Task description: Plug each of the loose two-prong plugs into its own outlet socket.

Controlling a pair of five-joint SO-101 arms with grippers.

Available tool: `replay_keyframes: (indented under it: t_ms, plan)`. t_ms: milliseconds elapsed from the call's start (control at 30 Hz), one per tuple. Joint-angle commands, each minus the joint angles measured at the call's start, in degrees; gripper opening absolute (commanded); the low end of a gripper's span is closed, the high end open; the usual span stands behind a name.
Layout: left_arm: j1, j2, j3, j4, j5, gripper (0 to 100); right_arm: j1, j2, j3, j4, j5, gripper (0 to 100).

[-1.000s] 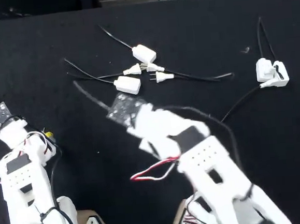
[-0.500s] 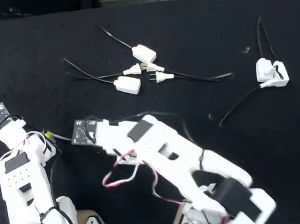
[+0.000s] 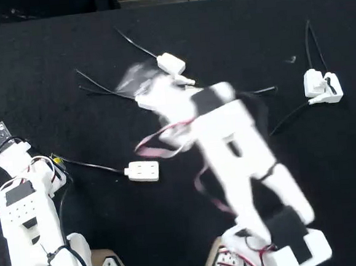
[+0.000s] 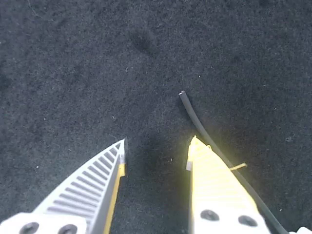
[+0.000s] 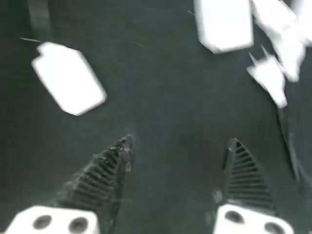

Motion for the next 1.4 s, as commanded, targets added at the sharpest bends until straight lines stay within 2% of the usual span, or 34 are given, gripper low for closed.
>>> replay_keyframes:
  t_ms: [0,100,267,500,833,900,1000,1033,1267,1367]
  plan:
    - [1.27,-0.62,-2.59,0.35,0.26,21,16.62,-1.27,-2.59,-3.25,6.77,26.0]
    - [3.47,-0.62,-2.51,0.35,0.26,21,22.07,2.68,-1.54,-11.08,10.2,25.8]
    - [4.09,-0.62,-1.71,0.26,0.26,21,23.38,17.19,-4.7,-18.02,13.89,26.0]
    - [4.09,-0.62,-1.71,0.18,0.26,21,23.38,37.14,-23.52,-19.52,17.41,26.0]
    - [4.44,-0.62,-1.1,-0.18,0.18,21,23.47,57.8,-51.3,-9.85,20.92,25.4]
    - [4.44,-0.62,-1.1,-0.18,0.18,21,23.38,61.23,-56.31,-6.51,22.95,19.5]
    - [4.44,-0.62,-1.1,-0.18,0.18,21,22.95,64.84,-63.6,0.09,24.53,0.1]
    - [4.44,-0.62,-1.1,-0.18,0.18,21,23.03,65.45,-65.98,2.46,23.82,3.0]
    - [4.44,-0.62,-1.1,-0.18,0.18,21,23.12,65.45,-82.86,22.95,22.07,1.1]
    - [4.26,-0.62,-1.1,-0.18,0.18,21,23.47,64.92,-84.79,22.95,19.34,1.1]
